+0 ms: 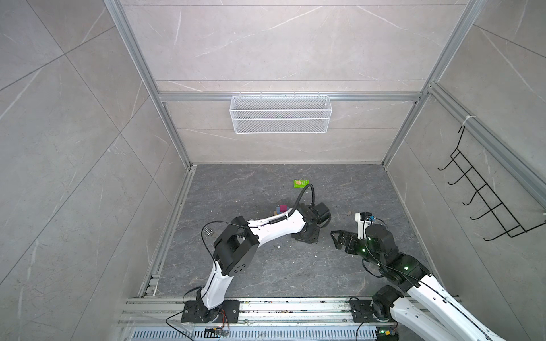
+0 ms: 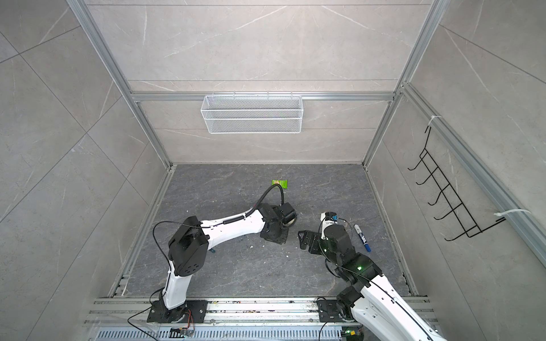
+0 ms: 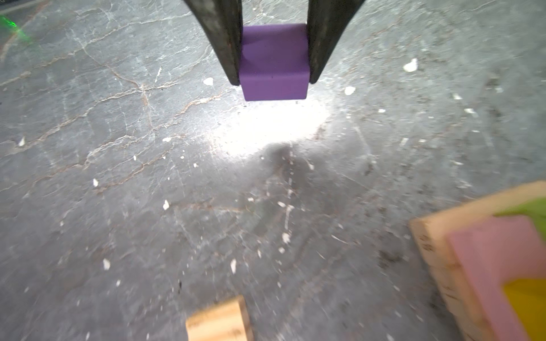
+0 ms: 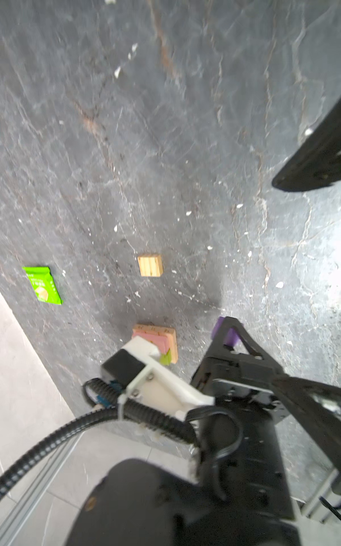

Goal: Build the wood block tower
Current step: 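Lift the purple cube and carry it above the stack with the left gripper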

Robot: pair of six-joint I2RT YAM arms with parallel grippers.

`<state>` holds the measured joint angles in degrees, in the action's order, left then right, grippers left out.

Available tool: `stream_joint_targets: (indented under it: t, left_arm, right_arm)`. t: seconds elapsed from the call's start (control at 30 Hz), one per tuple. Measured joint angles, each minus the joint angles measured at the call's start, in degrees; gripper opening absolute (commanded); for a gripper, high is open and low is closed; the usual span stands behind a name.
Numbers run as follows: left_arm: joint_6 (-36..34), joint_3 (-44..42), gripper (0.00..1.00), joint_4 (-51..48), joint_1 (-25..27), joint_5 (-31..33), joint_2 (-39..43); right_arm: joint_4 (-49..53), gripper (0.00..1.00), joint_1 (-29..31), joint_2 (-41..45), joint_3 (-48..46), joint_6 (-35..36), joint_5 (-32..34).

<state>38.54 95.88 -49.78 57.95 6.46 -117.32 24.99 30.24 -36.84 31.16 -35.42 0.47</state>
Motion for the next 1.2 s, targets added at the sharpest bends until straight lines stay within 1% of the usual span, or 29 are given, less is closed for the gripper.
stream_joint_targets:
  t: [0.27, 0.67, 0.9, 1.2]
  left_arm:
    - [-2.21, 5.90, 0.03, -3.26, -5.05, 0.55, 0.59]
    - [-4.00, 10.75, 0.05, -7.52, -13.20, 0.74, 1.73]
    - [-6.36, 12.17, 0.05, -8.52, -16.09, 0.83, 1.79]
    - [-7.78, 12.66, 0.06, -8.50, -17.79, 0.87, 1.77]
  right_arm:
    - [-2.60, 0.97, 0.00, -1.38, -0.09, 1.66, -3.34]
    - [-4.68, 0.97, 0.00, -2.60, -0.09, 1.84, -6.54]
    - [-5.86, 0.97, 0.00, -3.37, -0.09, 1.84, -8.74]
    - [-7.37, 0.97, 0.00, -3.63, -0.09, 1.84, -9.81]
